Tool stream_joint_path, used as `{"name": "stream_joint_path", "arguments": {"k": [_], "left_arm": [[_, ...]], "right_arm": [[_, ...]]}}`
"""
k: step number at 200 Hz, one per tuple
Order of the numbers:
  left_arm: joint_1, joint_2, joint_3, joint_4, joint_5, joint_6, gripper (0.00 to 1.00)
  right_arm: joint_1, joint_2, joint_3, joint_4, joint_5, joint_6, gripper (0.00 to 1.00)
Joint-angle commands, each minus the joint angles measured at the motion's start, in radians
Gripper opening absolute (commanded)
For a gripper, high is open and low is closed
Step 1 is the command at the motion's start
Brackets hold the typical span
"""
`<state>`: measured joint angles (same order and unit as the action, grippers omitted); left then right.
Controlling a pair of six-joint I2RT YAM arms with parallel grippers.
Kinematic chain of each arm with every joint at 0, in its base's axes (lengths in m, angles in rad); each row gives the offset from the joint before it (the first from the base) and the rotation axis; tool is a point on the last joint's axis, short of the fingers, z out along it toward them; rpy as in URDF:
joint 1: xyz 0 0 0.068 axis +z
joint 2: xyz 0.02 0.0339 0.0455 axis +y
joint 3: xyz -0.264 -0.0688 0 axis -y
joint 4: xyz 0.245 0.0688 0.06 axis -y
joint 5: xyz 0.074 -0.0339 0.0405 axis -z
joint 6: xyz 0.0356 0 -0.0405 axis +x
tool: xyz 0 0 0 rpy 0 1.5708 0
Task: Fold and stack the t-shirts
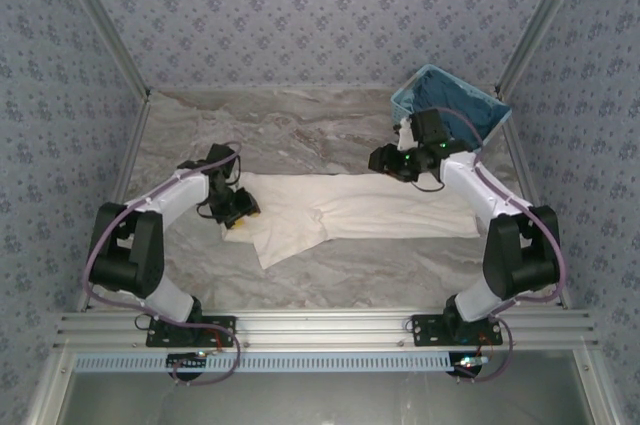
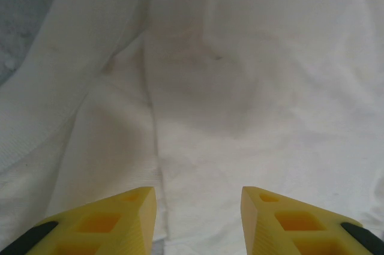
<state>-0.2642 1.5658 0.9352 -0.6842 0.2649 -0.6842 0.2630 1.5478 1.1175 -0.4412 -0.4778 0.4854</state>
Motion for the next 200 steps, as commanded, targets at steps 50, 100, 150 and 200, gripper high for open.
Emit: {"name": "stream_joint_path", "arguments": {"k": [50, 100, 150, 200], "left_arm": [[0.002, 0.044, -0.041, 0.114, 0.004, 0.028, 0.38], [0.002, 0.033, -0.030, 0.065, -0.047, 0.028, 0.37], [0.002, 0.050, -0.049, 0.093, -0.036, 0.012, 0.38], [-0.010, 0.054, -0.021, 0.122, -0.008, -0.012, 0.32]], "right_arm": [[0.047, -0.012, -0.067, 0.118, -0.103, 0.120, 0.48], [0.042, -0.012, -0.064, 0.108, -0.111, 0.120, 0.48], [0.043, -0.006, -0.061, 0.130, -0.110, 0.128, 0.48], [0.042, -0.011, -0.065, 0.121, -0.110, 0.126, 0.47]]}}
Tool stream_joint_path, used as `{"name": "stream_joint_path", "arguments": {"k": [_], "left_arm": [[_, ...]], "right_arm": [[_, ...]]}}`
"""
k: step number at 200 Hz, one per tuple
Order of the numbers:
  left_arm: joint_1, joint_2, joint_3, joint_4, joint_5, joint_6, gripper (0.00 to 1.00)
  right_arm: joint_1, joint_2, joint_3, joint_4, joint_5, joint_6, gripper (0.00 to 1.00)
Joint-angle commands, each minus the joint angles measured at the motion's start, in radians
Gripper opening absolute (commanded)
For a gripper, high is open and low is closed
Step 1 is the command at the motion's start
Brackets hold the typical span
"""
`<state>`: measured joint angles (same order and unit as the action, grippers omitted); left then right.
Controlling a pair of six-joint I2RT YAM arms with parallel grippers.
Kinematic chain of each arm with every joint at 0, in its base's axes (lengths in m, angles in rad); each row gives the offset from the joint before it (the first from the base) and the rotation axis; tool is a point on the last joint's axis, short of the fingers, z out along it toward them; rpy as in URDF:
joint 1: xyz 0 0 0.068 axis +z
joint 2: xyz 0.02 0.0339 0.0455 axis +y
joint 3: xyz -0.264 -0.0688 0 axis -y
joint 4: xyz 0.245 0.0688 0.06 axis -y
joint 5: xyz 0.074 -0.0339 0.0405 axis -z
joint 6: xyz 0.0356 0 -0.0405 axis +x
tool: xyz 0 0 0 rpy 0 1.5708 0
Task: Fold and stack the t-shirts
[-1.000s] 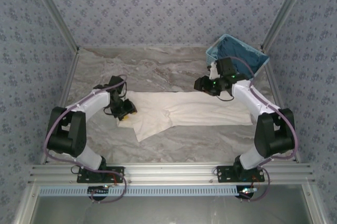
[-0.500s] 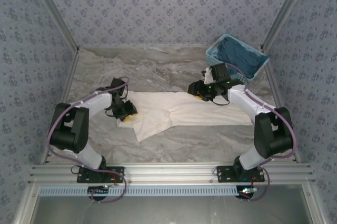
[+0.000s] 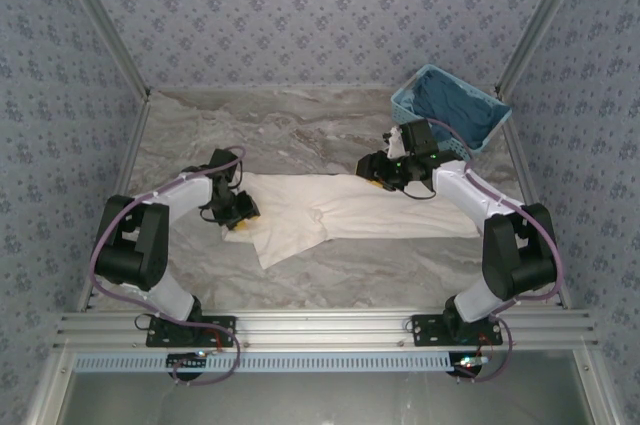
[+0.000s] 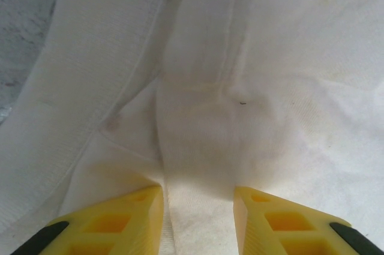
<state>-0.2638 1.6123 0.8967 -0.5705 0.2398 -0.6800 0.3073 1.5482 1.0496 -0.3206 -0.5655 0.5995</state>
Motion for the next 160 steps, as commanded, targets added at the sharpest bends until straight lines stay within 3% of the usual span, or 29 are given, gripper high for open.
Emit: {"name": "stream_joint_path", "arguments": {"k": [1, 107, 160], "left_arm": [[-0.011, 0.007, 0.019, 0.008, 0.017, -0.017, 0.32], [-0.025, -0.058, 0.089, -0.089, -0.002, -0.034, 0.00], [-0.013, -0.032, 0.223, -0.258, 0.001, -0.049, 0.00]], "right_arm": [[-0.001, -0.011, 0.002, -0.001, -0.021, 0.011, 0.47], [0.000, -0.013, -0.013, 0.008, -0.010, 0.019, 0.45], [-0.005, -0.018, -0.013, -0.011, -0.014, 0.016, 0.44]]}}
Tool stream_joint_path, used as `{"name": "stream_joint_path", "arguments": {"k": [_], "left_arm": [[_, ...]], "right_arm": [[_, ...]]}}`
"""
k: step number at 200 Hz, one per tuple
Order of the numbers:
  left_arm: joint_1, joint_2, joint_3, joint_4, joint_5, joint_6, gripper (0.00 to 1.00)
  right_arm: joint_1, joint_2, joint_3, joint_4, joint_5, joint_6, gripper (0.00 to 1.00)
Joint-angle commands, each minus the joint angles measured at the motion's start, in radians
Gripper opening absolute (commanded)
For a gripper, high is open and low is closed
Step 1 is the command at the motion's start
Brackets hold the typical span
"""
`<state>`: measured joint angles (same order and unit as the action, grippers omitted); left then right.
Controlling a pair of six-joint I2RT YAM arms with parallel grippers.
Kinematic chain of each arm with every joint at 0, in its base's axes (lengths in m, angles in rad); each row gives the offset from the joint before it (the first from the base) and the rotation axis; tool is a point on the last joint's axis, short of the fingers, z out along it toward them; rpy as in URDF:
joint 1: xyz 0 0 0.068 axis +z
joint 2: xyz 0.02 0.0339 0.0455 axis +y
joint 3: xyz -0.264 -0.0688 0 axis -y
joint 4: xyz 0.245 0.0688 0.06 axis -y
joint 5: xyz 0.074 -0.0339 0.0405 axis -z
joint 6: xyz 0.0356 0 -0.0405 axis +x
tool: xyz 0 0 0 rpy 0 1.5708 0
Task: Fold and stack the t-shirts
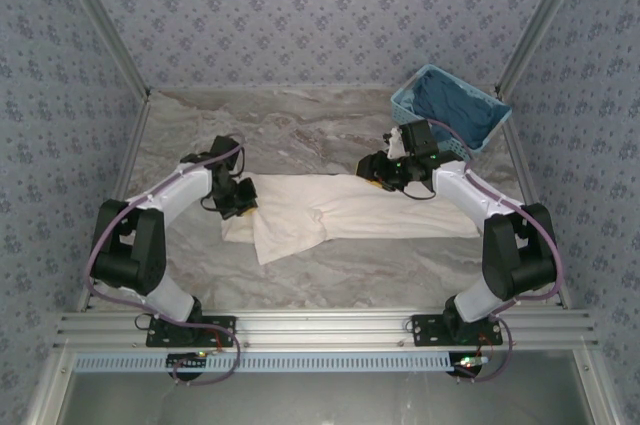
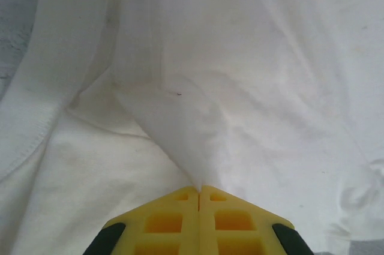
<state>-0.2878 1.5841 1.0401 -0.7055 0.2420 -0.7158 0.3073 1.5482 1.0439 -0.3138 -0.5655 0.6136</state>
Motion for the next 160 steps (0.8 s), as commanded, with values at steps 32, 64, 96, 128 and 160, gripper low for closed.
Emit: {"name": "stream_joint_path", "arguments": {"k": [32, 64, 96, 128, 160], "left_arm": [[0.029, 0.064, 0.216, -0.231, 0.007, -0.012, 0.00], [0.042, 0.168, 0.368, -0.331, 0.013, 0.017, 0.00], [0.066, 0.265, 0.481, -0.393, 0.007, 0.052, 0.00], [0.095, 0.332, 0.542, -0.410, -0.053, 0.085, 0.00], [0.104, 0.415, 0.551, -0.378, -0.090, 0.114, 0.00]], "right_arm": [[-0.013, -0.026, -0.009, -0.026, -0.016, -0.002, 0.44], [-0.022, -0.036, -0.015, -0.033, -0.017, -0.007, 0.44], [-0.033, -0.049, -0.025, -0.038, -0.019, -0.011, 0.44], [-0.040, -0.064, -0.043, -0.043, -0.014, -0.012, 0.44], [-0.052, -0.076, -0.058, -0.056, 0.006, -0.019, 0.44]]}}
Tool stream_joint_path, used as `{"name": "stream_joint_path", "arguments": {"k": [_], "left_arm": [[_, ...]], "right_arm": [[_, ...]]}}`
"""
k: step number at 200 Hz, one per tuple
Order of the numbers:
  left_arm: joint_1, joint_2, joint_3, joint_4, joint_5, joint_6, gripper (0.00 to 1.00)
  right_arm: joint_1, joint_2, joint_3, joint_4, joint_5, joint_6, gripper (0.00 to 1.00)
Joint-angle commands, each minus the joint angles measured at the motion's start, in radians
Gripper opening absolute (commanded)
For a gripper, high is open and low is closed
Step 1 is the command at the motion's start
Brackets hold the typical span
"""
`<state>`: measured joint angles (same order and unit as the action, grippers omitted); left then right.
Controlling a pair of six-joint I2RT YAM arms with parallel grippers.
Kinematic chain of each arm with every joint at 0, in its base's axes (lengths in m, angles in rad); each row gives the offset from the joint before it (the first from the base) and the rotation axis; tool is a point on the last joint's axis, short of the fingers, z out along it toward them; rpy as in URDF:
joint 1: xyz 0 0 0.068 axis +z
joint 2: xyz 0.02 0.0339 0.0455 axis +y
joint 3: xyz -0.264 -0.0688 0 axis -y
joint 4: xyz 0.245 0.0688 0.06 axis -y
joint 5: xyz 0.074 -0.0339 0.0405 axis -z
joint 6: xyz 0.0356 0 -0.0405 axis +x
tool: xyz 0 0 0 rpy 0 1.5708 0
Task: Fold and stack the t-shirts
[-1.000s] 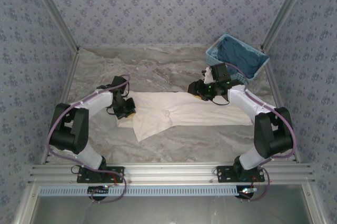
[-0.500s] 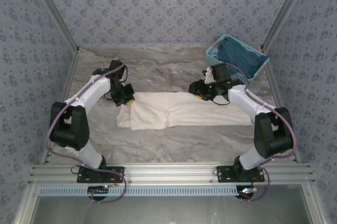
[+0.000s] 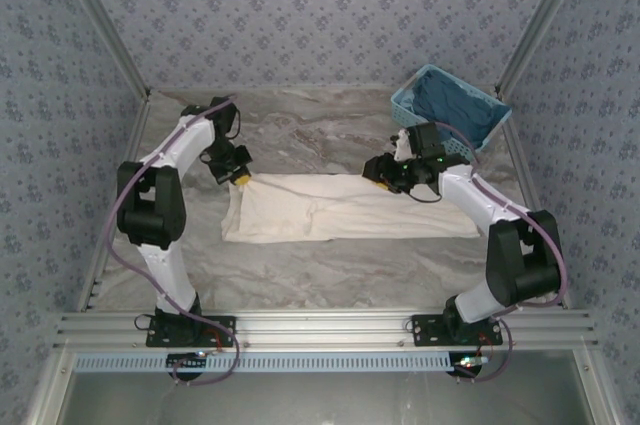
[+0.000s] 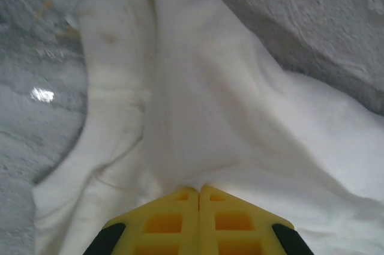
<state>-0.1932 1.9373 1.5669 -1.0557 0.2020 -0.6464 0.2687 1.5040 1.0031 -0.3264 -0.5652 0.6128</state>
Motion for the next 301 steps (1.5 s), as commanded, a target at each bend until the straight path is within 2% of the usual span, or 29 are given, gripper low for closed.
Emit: {"name": "stream_joint_path", "arguments": {"k": [1, 10, 15, 38, 46, 54, 64, 72, 101, 115, 144, 155, 174, 204, 228, 241, 257, 285, 301], "left_arm": [[0.009, 0.065, 0.025, -0.027, -0.050, 0.046, 0.00], [0.009, 0.092, 0.028, -0.023, -0.046, 0.048, 0.00], [0.009, 0.103, 0.031, -0.023, -0.047, 0.049, 0.03], [0.005, 0.095, 0.023, -0.031, -0.085, 0.038, 0.35], [0.003, 0.063, 0.015, -0.038, -0.127, 0.024, 0.41], [-0.007, 0.010, -0.003, -0.041, -0.192, 0.007, 0.43], [-0.029, -0.079, -0.041, -0.025, -0.252, -0.030, 0.43], [-0.053, -0.142, -0.081, 0.002, -0.256, -0.067, 0.43], [-0.174, -0.225, -0.215, 0.104, -0.093, -0.258, 0.39], [-0.222, -0.241, -0.311, 0.217, -0.018, -0.383, 0.36], [-0.264, -0.229, -0.433, 0.371, 0.036, -0.563, 0.29], [-0.268, -0.208, -0.444, 0.417, 0.044, -0.586, 0.27], [-0.255, -0.156, -0.431, 0.384, 0.015, -0.559, 0.25], [-0.171, -0.055, -0.397, 0.371, -0.018, -0.484, 0.25], [-0.089, 0.081, -0.224, 0.340, -0.060, -0.384, 0.27], [-0.062, 0.176, -0.066, 0.335, -0.073, -0.331, 0.28], [-0.040, 0.320, 0.173, 0.340, -0.032, -0.281, 0.30], [-0.053, 0.618, 0.759, 0.291, 0.101, -0.270, 0.39], [-0.075, 0.800, 1.169, 0.216, 0.142, -0.288, 0.42]], "right_arm": [[-0.013, -0.031, -0.017, -0.045, 0.007, -0.019, 0.44], [-0.019, -0.034, -0.019, -0.058, 0.021, -0.025, 0.44], [-0.025, -0.036, -0.019, -0.067, 0.031, -0.030, 0.43], [-0.080, -0.053, -0.020, -0.132, 0.105, -0.062, 0.39], [-0.107, -0.059, -0.017, -0.164, 0.155, -0.079, 0.38], [-0.135, -0.061, -0.014, -0.202, 0.205, -0.095, 0.36], [-0.172, -0.059, -0.009, -0.243, 0.267, -0.113, 0.34], [-0.201, -0.051, -0.009, -0.256, 0.300, -0.131, 0.33], [-0.261, 0.029, 0.035, -0.315, 0.416, -0.185, 0.28], [-0.278, 0.096, 0.069, -0.348, 0.454, -0.189, 0.25], [-0.294, 0.209, 0.111, -0.385, 0.470, -0.179, 0.24], [-0.293, 0.236, 0.115, -0.392, 0.483, -0.172, 0.25], [-0.282, 0.266, 0.115, -0.411, 0.515, -0.150, 0.26], [-0.239, 0.287, 0.098, -0.484, 0.549, -0.107, 0.24], [-0.177, 0.234, 0.024, -0.477, 0.519, -0.048, 0.25], [-0.131, 0.201, -0.025, -0.468, 0.490, 0.005, 0.26], [-0.055, 0.157, -0.089, -0.440, 0.448, 0.101, 0.26], [0.127, 0.111, -0.161, -0.316, 0.330, 0.300, 0.29], [0.209, 0.105, -0.150, -0.246, 0.303, 0.371, 0.31]]}}
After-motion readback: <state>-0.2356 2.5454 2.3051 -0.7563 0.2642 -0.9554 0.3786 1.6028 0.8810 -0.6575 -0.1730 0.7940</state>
